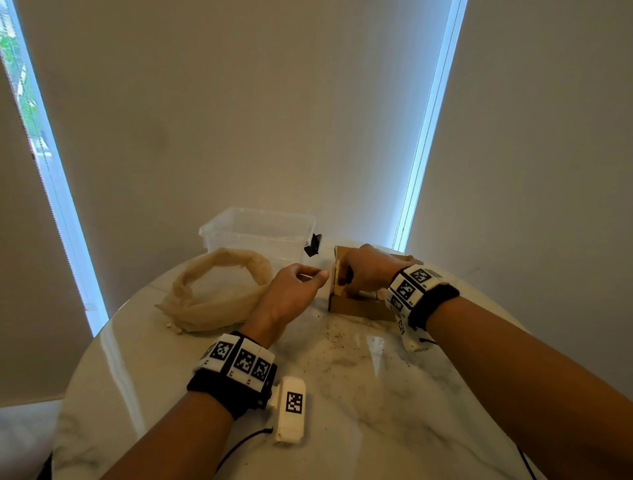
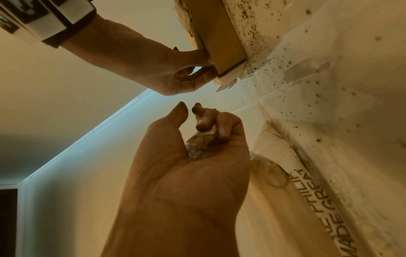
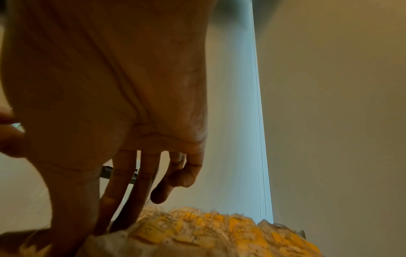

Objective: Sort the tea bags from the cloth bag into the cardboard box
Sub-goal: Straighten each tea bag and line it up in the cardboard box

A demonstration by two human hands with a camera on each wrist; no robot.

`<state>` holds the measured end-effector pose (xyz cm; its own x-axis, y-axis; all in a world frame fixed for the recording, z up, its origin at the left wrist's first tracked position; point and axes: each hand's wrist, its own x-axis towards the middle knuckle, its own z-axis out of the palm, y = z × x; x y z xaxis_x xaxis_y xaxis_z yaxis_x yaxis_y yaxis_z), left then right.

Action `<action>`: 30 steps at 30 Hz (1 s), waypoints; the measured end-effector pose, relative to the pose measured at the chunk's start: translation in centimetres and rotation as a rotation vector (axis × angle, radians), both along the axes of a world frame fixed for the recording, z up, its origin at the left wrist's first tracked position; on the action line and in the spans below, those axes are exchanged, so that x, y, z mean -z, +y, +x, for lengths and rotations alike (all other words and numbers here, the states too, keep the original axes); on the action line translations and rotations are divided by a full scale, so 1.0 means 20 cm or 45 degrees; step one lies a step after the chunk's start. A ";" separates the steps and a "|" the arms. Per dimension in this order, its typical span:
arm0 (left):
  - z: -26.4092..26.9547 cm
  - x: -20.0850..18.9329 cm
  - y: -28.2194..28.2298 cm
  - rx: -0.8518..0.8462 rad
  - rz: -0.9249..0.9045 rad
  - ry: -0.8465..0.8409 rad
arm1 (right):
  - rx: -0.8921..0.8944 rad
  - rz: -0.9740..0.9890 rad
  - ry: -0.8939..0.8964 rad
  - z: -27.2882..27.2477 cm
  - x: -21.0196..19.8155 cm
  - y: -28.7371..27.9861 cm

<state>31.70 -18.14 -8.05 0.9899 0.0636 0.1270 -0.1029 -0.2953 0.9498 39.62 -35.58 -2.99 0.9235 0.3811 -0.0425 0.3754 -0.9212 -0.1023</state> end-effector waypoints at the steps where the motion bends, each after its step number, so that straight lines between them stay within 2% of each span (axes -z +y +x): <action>1: 0.00 0.00 0.00 0.000 0.005 0.000 | -0.007 0.008 -0.008 0.00 0.00 0.00; 5: 0.00 -0.01 -0.01 -0.025 -0.044 0.036 | -0.030 0.057 -0.009 -0.03 -0.06 -0.03; 9: 0.00 -0.07 -0.04 0.033 -0.444 0.224 | -0.055 0.266 -0.079 -0.09 -0.12 -0.08; 12: -0.02 -0.08 -0.04 0.073 -0.628 0.256 | -0.056 0.596 -0.144 -0.20 -0.13 -0.09; 15: -0.02 -0.08 -0.04 0.089 -0.783 0.283 | -0.096 0.804 -0.028 -0.33 -0.06 -0.05; 19: -0.03 -0.08 -0.05 0.150 -0.965 0.308 | -0.116 0.803 0.068 -0.39 0.03 0.00; 24: -0.04 -0.09 -0.09 0.242 -0.960 0.329 | -0.119 0.836 -0.070 -0.39 0.08 -0.03; 27: -0.04 -0.08 -0.09 0.288 -0.872 0.297 | -0.029 1.070 -0.075 -0.36 0.08 -0.08; 30: -0.04 -0.07 -0.07 0.234 -0.808 0.228 | 0.023 1.322 -0.035 -0.36 0.08 -0.14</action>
